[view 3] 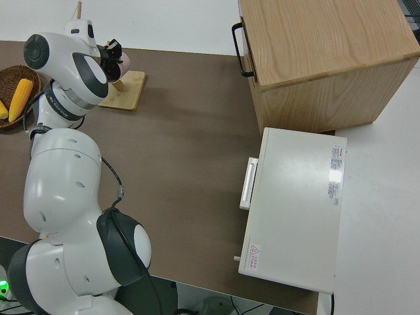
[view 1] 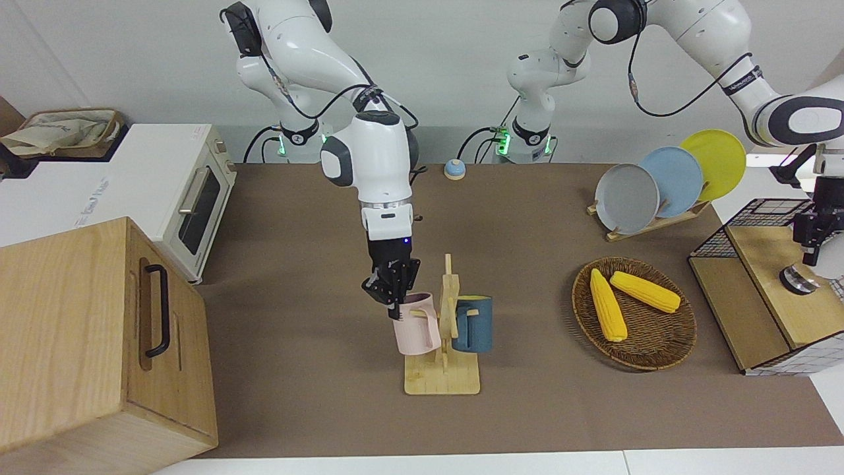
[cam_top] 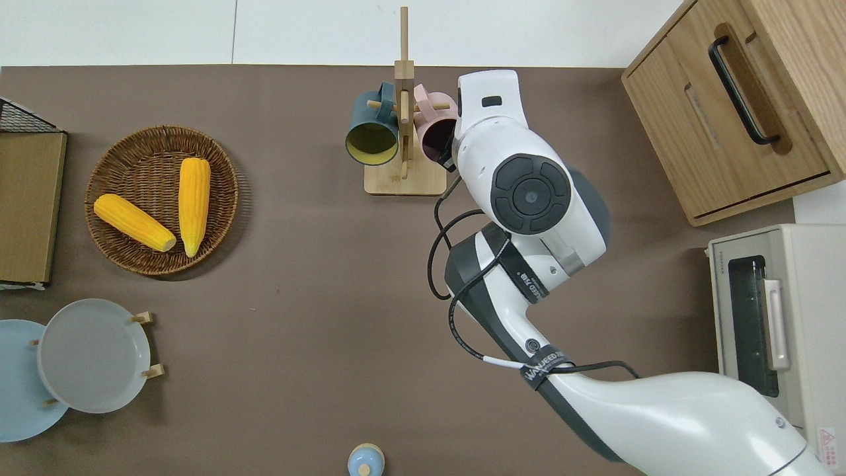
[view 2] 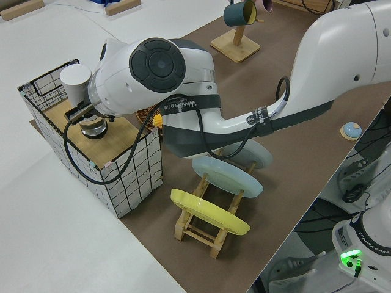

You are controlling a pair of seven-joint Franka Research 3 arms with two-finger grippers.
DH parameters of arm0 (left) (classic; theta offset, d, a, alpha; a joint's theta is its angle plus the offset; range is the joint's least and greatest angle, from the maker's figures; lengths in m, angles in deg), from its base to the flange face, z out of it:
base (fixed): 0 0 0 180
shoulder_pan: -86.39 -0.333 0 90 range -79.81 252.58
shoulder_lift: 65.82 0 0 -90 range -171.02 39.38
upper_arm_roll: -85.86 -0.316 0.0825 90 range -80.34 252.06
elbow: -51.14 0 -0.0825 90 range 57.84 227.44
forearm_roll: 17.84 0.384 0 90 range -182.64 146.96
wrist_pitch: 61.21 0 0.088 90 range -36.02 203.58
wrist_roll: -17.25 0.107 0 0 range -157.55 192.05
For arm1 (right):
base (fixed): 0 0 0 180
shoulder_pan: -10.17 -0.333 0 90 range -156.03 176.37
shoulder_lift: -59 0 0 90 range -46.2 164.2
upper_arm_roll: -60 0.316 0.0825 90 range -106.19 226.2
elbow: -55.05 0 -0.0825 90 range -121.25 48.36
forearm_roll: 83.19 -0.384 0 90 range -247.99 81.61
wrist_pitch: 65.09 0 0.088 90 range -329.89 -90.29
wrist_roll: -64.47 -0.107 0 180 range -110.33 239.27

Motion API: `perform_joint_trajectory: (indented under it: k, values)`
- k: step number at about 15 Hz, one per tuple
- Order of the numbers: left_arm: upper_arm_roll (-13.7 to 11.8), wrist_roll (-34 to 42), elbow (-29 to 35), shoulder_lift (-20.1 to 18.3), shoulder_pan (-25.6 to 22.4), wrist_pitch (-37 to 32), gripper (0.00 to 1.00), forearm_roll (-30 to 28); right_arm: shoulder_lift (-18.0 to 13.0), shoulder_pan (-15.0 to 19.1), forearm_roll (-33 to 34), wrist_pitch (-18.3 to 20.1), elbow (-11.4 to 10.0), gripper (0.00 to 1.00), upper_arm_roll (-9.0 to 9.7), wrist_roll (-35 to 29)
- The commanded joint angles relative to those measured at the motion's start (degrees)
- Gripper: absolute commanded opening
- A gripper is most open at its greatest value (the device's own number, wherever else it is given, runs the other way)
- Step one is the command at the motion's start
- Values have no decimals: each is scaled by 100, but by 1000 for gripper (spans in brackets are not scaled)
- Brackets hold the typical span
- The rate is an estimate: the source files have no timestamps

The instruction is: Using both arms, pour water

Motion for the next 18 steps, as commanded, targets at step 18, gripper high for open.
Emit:
perform_joint_trajectory:
  k: [18]
  values:
    - [100,-206,-220,72,-46,79,54,-79,-78,-2,-173,38,5,19,-48,-66]
